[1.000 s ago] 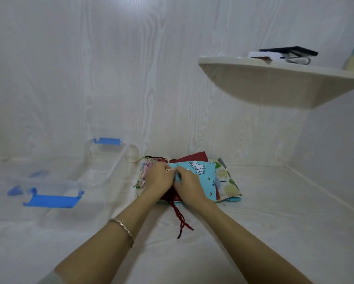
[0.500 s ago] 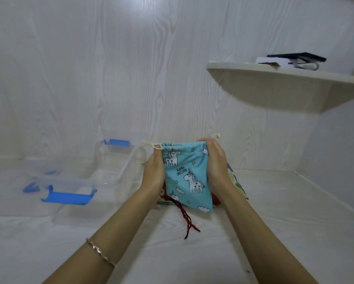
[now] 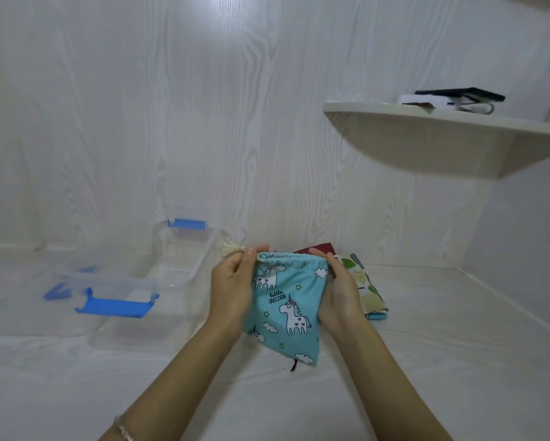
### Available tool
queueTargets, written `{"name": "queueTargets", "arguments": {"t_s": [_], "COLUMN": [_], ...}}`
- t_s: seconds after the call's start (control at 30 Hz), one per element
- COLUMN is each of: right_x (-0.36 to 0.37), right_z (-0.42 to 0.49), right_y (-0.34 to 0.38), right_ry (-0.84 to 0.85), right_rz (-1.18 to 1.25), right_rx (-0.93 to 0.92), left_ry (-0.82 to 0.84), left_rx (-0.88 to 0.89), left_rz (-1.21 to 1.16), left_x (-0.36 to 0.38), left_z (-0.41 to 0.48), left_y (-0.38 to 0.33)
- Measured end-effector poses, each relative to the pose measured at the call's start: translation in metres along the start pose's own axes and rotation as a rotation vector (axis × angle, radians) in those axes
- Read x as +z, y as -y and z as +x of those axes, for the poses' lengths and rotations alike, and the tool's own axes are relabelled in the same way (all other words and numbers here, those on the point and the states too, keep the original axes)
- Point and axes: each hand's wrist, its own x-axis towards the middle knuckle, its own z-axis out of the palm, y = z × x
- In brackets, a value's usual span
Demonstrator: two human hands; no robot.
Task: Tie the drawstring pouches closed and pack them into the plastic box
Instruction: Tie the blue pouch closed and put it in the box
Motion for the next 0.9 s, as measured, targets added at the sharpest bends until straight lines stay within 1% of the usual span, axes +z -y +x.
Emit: {"name": "queueTargets", "arguments": {"t_s": [0.07, 0.17, 0.23, 0.3, 0.33, 0.37, 0.43, 0.5, 0.53, 0.6, 0.67, 0.7, 0.73, 0.83, 0.9], "right_x": [-0.005, -0.009, -0.013, -0.021, -0.024, -0.028, -0.027, -0.019, -0.011, 0.007, 0.02, 0.025, 0.028, 0.031, 0.03], "right_z": [-0.001, -0.001, 0.002, 0.006, 0.009, 0.01, 0.008, 0.003, 0.0, -0.006, -0.011, -0.014, -0.017, -0.023, -0.022], "right_y": [0.003, 0.004, 0.002, 0.002, 0.002, 0.002, 0.004, 0.007, 0.008, 0.007, 0.005, 0.005, 0.004, 0.002, 0.001], "right_ry": [-0.002, 0.02, 0.04, 0.022, 0.008, 0.004, 0.041, 0.128, 0.2, 0.361, 0.48, 0.529, 0.572, 0.629, 0.603], "right_rz": [0.029, 0.177, 0.27, 0.287, 0.221, 0.093, -0.328, -0.82, -1.012, -1.236, -1.351, -1.375, -1.352, -1.109, -1.036], "right_rx": [-0.008, -0.006, -0.029, -0.062, -0.078, -0.106, -0.187, -0.307, -0.355, -0.363, -0.291, -0.244, -0.194, -0.055, -0.068], "left_ry": [-0.066, -0.123, -0.117, -0.111, -0.115, -0.114, -0.068, 0.072, 0.166, 0.305, 0.332, 0.326, 0.324, 0.307, 0.359], "left_rx": [-0.03, -0.074, -0.09, -0.092, -0.094, -0.094, -0.059, 0.016, 0.06, 0.136, 0.168, 0.152, 0.115, -0.05, -0.151], "left_rz": [-0.082, -0.17, -0.263, -0.28, -0.262, -0.239, -0.15, -0.005, 0.054, 0.141, 0.258, 0.299, 0.318, 0.292, 0.3], "left_x": [-0.002, -0.006, -0.008, -0.01, -0.012, -0.012, -0.011, -0.006, -0.002, 0.008, 0.018, 0.021, 0.023, 0.025, 0.021], "left_z": [0.001, 0.001, 0.003, 0.005, 0.007, 0.007, 0.006, 0.003, 0.002, 0.003, 0.012, 0.019, 0.026, 0.043, 0.047], "left_y": [-0.004, -0.005, -0.004, -0.004, -0.004, -0.006, -0.009, -0.014, -0.018, -0.029, -0.035, -0.035, -0.033, -0.026, -0.022]}}
